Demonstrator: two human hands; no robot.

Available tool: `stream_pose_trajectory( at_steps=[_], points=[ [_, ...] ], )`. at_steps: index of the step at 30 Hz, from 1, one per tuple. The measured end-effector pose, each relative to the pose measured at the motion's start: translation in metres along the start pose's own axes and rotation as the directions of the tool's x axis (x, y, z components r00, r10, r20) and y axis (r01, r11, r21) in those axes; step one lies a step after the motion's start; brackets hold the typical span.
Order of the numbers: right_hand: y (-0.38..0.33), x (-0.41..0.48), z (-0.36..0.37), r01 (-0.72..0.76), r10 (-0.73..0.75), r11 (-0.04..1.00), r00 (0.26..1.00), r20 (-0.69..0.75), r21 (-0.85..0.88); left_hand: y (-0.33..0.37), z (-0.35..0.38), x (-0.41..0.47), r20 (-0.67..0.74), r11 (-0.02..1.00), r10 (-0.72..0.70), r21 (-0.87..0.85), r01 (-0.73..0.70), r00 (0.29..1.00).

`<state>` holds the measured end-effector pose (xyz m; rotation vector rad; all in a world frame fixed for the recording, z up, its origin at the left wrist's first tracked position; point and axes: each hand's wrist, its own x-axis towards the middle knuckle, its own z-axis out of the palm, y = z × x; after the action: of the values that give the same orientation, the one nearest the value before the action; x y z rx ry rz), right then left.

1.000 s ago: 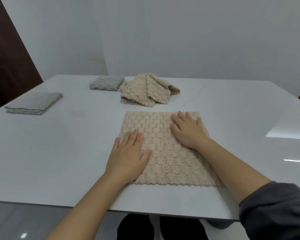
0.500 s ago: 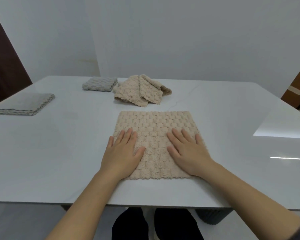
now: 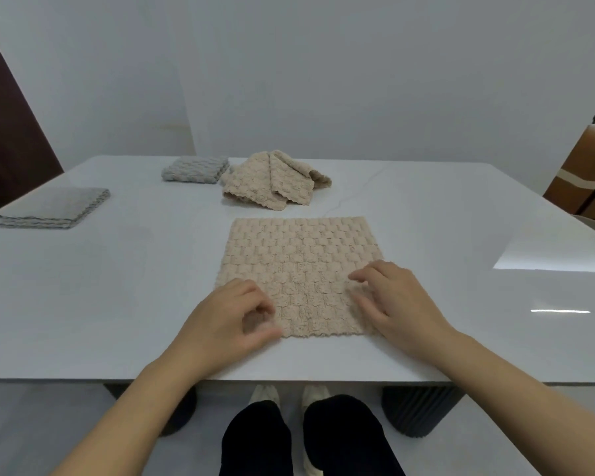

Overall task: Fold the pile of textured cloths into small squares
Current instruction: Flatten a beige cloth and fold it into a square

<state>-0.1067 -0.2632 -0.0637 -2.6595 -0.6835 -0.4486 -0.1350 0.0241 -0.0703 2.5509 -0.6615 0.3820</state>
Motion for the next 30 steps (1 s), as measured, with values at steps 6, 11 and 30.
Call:
stream_pose_trajectory(
  at_steps=[6,11,30],
  points=[
    [-0.040,-0.001,0.012,0.105,-0.116,0.991,0.982,0.152,0.082,0.022,0.003,0.009,0.021,0.993,-0.011,0.116,0.008,1.000],
    [-0.032,0.002,0.013,0.023,-0.023,0.999,1.000,0.006,0.039,0.025,-0.004,0.012,0.055,0.991,-0.049,0.128,0.042,0.997],
    [0.037,-0.011,-0.020,-0.251,0.226,0.807,0.968,0.113,0.535,-0.022,-0.037,-0.019,0.018,0.832,-0.459,-0.341,0.437,0.888]
  ],
)
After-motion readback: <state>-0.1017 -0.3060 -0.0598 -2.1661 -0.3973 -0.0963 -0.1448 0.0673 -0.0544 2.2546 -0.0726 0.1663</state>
